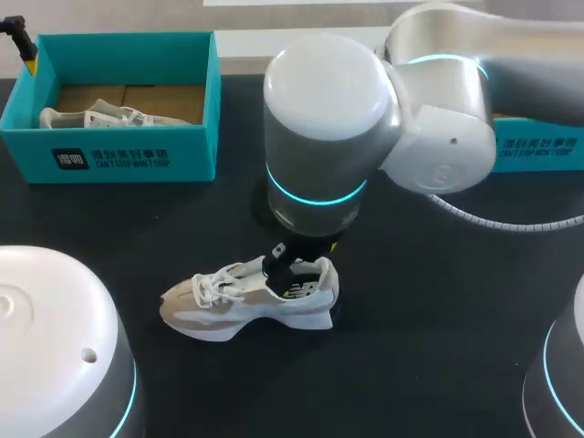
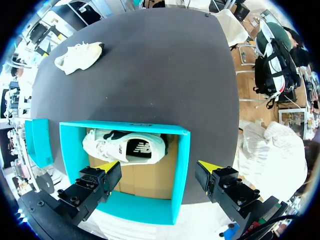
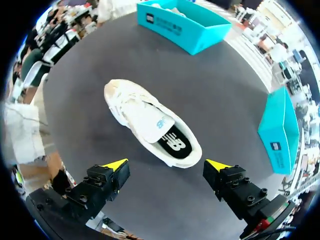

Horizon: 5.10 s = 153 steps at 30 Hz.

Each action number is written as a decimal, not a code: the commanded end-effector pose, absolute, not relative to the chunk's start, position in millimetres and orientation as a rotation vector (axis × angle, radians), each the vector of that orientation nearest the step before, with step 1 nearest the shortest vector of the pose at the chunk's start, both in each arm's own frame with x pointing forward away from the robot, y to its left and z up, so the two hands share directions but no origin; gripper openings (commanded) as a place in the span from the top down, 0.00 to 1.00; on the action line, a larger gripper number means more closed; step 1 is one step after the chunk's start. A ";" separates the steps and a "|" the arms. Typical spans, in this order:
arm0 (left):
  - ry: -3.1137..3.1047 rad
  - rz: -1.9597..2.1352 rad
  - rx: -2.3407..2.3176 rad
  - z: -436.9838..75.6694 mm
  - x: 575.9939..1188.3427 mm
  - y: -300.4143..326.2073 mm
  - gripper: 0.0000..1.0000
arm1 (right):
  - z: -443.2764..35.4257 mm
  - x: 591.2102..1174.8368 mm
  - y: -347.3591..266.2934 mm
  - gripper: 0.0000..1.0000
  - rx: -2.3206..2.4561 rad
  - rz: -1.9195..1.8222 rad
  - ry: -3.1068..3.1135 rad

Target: Take the shoe out of the shoebox, open the shoe tongue, remove and reinsert the insole, then place the shoe into the shoebox

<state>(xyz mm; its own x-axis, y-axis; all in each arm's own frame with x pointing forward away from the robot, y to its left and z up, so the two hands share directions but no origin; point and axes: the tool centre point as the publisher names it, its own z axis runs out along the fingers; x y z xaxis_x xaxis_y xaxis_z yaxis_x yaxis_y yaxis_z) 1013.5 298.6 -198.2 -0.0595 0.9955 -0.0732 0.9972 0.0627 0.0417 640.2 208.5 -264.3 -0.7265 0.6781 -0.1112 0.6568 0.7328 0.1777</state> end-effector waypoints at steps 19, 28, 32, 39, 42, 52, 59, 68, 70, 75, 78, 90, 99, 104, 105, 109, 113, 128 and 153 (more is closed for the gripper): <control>2.230 -0.026 2.097 -197.8 1012.5 298.4 0.00 | -270.7 631.4 179.6 0.00 -0.012 0.584 3.077; 2.230 -0.026 2.097 -197.8 1012.5 298.4 0.00 | -270.7 631.4 179.6 0.00 -0.012 0.584 3.077; 2.230 -0.026 2.097 -197.8 1012.5 298.4 0.00 | -278.6 633.6 174.8 0.00 0.003 0.645 3.012; 2.230 -0.026 2.097 -197.8 1012.5 298.4 0.00 | -292.4 645.8 150.6 0.00 0.035 0.758 2.948; 2.230 -0.026 2.097 -197.8 1012.5 298.4 0.00 | -299.4 650.6 141.3 0.00 0.024 0.802 2.913; 2.230 -0.026 2.097 -197.8 1012.5 298.4 0.00 | -327.2 661.3 128.7 0.00 -0.055 0.958 2.847; 2.230 -0.026 2.097 -197.8 1012.5 298.4 0.00 | -341.2 667.8 133.1 0.00 -0.038 1.070 2.767; 2.230 -0.026 2.097 -197.8 1012.5 298.4 0.00 | -356.0 680.8 136.3 0.00 0.013 1.136 2.762; 2.230 -0.026 2.097 -197.8 1012.5 298.4 0.00 | -359.2 683.2 137.2 0.00 0.023 1.149 2.774; 2.230 -0.026 2.097 -197.8 1012.5 298.4 0.00 | -364.5 688.1 139.5 0.00 0.053 1.197 2.765; 2.230 -0.026 2.097 -197.8 1012.5 298.4 0.00 | -368.3 690.8 139.9 0.00 0.082 1.229 2.736; 2.230 -0.026 2.097 -197.8 1012.5 298.4 0.00 | -379.1 689.9 157.6 0.00 0.063 1.268 2.745; 2.230 -0.026 2.097 -197.8 1012.5 298.4 0.00 | -386.2 691.0 175.7 0.00 0.055 1.314 2.739; 2.230 -0.026 2.097 -197.8 1012.5 298.4 0.00 | -391.6 693.3 185.9 0.00 0.039 1.334 2.746; 2.230 -0.026 2.097 -197.8 1012.5 298.4 0.00 | -393.1 693.4 188.0 0.00 0.033 1.338 2.749; 2.230 -0.026 2.097 -197.8 1012.5 298.4 0.00 | -399.4 692.4 196.4 0.00 0.018 1.349 2.762; 2.230 -0.026 2.097 -197.8 1012.5 298.4 0.00 | -404.1 690.9 203.2 0.00 0.011 1.366 2.773; 2.230 -0.026 2.097 -197.8 1012.5 298.4 0.00 | -421.3 685.8 210.2 0.00 0.036 1.379 2.801; 2.230 -0.026 2.097 -197.8 1012.5 298.4 0.00 | -422.6 682.5 210.3 1.00 0.052 1.387 2.794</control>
